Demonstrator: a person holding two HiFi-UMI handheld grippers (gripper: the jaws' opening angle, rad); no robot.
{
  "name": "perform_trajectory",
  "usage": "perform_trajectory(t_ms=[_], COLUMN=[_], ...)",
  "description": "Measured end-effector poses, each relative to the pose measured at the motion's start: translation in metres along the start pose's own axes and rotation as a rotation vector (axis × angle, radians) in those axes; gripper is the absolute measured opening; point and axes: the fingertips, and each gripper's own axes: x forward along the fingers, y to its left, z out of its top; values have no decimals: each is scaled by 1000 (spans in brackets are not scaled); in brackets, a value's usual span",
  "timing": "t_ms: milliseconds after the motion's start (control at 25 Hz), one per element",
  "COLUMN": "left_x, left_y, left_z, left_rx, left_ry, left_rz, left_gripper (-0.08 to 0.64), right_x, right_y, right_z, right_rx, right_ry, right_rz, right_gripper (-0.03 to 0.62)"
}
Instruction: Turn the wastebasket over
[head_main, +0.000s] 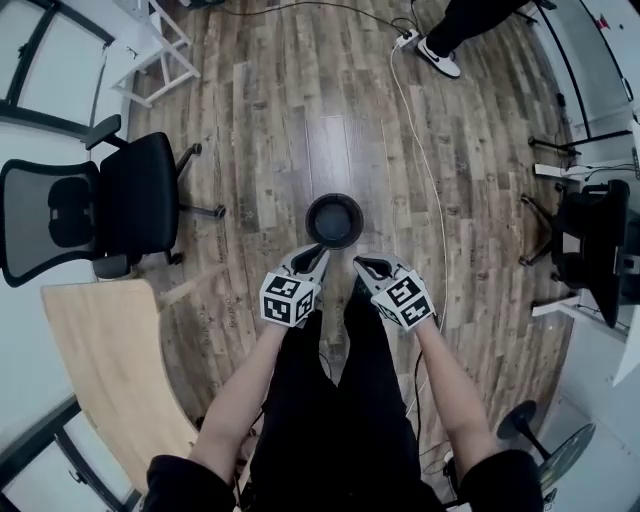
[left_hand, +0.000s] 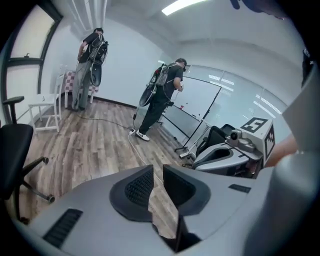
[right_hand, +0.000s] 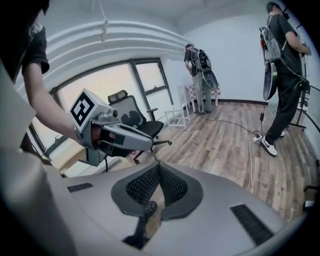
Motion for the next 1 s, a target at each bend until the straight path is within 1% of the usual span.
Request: perform_trajectory(t_ms=[120,200,360,440,560,680,800,1000], left_x=[-31,-50,-86,-101,-121,-141,-159,-178], left_y=[-32,-50,-73,-81,-89,-91,-90,-82], left_z=[32,58,97,113,135,146,156,174], left_rx=[50,90,128,151,166,190,219,205], left_ry=[-30,-65,-136,-169,-213,-224,-239,-276], left_rz=[-26,-55,-105,-119,-150,-181,-190,-198], left_gripper=[65,51,30,23,17,17,17,17], right_x=[-34,-52,-82,-96,-112,-121,-126,-134], right_y=[15,22,39,45,51,63,76,88], right_z=[36,63,105,121,146,166,182,193], right_rx=[0,-13,-6,0,14,30,41,105], right_ry=[-70,-115,-196,-238,-308,-367,-409,-466], right_rz=[-16,-29,-68,-104,-170,-224,-267,-318], right_gripper=[32,32,32,32,32,32,32,32])
